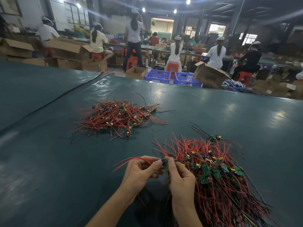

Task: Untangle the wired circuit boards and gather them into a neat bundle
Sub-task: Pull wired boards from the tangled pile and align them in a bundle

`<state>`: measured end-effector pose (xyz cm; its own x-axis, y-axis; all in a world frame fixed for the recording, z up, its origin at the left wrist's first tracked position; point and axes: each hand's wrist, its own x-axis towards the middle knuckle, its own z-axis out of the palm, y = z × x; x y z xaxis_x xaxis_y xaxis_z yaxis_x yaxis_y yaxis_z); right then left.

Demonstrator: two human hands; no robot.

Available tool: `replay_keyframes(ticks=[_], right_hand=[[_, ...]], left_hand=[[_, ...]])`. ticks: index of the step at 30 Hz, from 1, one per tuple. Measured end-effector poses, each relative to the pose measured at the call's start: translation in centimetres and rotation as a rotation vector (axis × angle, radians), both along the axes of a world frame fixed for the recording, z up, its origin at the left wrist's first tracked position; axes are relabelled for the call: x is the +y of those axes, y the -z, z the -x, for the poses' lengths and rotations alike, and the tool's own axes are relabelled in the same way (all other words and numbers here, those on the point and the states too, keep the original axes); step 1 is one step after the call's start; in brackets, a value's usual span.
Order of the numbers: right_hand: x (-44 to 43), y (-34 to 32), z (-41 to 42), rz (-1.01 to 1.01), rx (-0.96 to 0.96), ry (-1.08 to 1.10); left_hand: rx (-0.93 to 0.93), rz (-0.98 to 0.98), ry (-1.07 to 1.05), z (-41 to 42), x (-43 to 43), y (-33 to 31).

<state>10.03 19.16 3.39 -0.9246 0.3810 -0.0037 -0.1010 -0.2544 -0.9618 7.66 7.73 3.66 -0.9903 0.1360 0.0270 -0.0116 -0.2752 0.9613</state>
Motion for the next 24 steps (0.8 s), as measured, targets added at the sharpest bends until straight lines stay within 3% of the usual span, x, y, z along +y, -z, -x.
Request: replay_keyframes(ticks=[8, 18, 20, 24], right_hand=[[0.4, -0.6, -0.1, 0.085, 0.068, 0.046], [2.4, -1.1, 0.4, 0.296, 0.108, 0.299], [2.1, -1.0, 0.3, 0.244, 0.087, 0.263], [-0.4, -0.5, -0.2, -0.042, 0.117, 0.057]], left_hand=[[0.003, -0.063, 0.015, 0.2, -0.8, -0.7], [0.074, -0.094, -0.037, 0.5, -1.4, -1.1], [0.06, -0.123, -0.053, 0.5, -1.4, -0.9], [0.061, -0.083, -0.017, 0.4, -0.9, -0.7]])
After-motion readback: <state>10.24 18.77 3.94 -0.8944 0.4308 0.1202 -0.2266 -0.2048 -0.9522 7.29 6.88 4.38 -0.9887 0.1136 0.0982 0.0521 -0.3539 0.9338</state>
